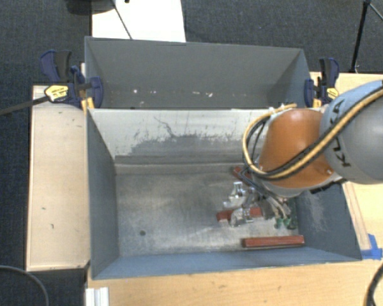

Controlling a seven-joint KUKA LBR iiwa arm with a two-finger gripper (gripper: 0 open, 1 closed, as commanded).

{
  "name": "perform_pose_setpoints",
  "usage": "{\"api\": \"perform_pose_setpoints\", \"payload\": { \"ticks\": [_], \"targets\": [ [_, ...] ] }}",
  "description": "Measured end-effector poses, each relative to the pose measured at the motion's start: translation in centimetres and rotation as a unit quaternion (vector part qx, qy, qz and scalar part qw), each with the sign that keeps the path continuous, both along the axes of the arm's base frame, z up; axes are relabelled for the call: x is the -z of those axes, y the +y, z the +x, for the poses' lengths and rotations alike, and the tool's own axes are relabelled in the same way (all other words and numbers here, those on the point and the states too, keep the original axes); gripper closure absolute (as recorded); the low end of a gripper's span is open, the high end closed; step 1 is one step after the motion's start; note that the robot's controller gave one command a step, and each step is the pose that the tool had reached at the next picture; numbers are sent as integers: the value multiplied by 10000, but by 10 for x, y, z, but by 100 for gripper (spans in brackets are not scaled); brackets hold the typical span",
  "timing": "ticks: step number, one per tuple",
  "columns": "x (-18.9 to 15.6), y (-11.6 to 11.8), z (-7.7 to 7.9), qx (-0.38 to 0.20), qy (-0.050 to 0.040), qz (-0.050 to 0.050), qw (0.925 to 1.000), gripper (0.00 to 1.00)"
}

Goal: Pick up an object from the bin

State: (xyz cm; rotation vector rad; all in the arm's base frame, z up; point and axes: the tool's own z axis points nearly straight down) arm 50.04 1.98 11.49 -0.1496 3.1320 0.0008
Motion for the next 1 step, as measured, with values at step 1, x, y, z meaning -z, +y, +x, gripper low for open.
{"api": "perform_pose_setpoints", "payload": {
  "ticks": [1],
  "targets": [
    [-177, -1, 9, -516, -27, -6, 9987, 100]
  ]
}}
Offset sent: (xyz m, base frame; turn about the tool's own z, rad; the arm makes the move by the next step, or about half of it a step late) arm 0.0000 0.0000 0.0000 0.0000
